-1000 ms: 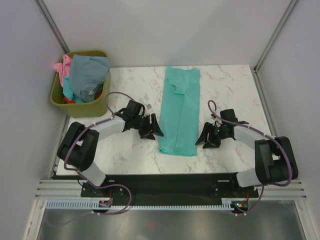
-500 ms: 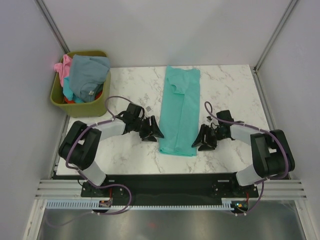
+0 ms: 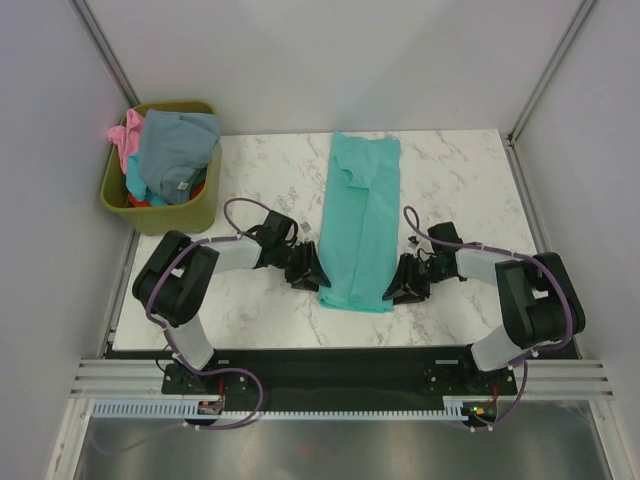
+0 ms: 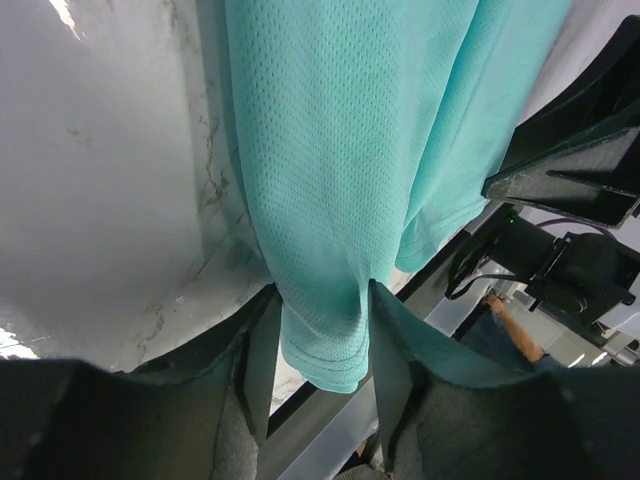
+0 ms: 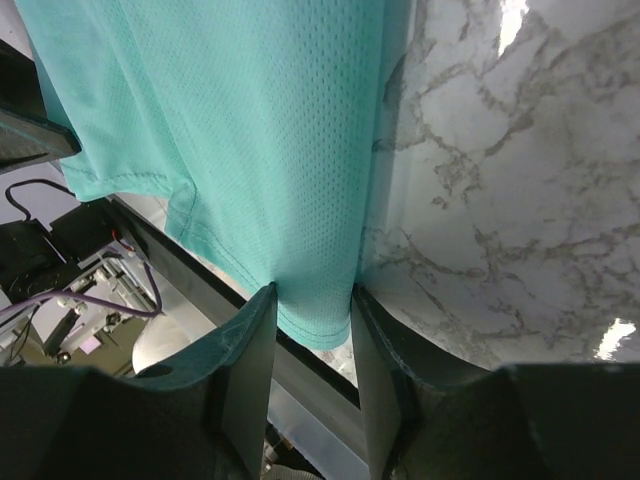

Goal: Fold and stack the t-shirts
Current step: Fold the tshirt

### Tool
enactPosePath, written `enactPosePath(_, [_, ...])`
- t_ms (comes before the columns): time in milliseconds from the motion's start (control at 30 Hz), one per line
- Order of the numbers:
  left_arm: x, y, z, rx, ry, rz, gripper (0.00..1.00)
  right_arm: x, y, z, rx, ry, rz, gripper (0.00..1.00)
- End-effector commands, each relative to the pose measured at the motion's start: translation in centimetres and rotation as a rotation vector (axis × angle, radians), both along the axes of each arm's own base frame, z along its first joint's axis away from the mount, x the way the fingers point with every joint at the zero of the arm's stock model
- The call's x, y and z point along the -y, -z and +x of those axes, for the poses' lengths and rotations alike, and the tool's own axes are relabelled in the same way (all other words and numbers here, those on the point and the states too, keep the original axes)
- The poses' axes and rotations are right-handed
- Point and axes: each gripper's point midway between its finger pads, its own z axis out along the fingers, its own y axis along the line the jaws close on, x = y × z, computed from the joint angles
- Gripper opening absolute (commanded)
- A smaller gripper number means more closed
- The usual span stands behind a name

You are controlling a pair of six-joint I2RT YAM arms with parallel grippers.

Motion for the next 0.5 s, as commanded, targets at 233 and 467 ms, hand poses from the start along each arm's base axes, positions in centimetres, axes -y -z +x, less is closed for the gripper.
enactPosePath(233, [1.1, -1.1, -0.5, -0.031, 0.021, -0.041, 0.29, -1.7, -0.5, 0.3, 0.020, -0.048, 0.054, 0.39])
enactPosePath(467, [1.4, -1.5, -0.5, -0.015, 0.035, -0.051, 0.09, -2.2, -0.9, 0.7, 0.055, -0.064, 0.066, 0.00])
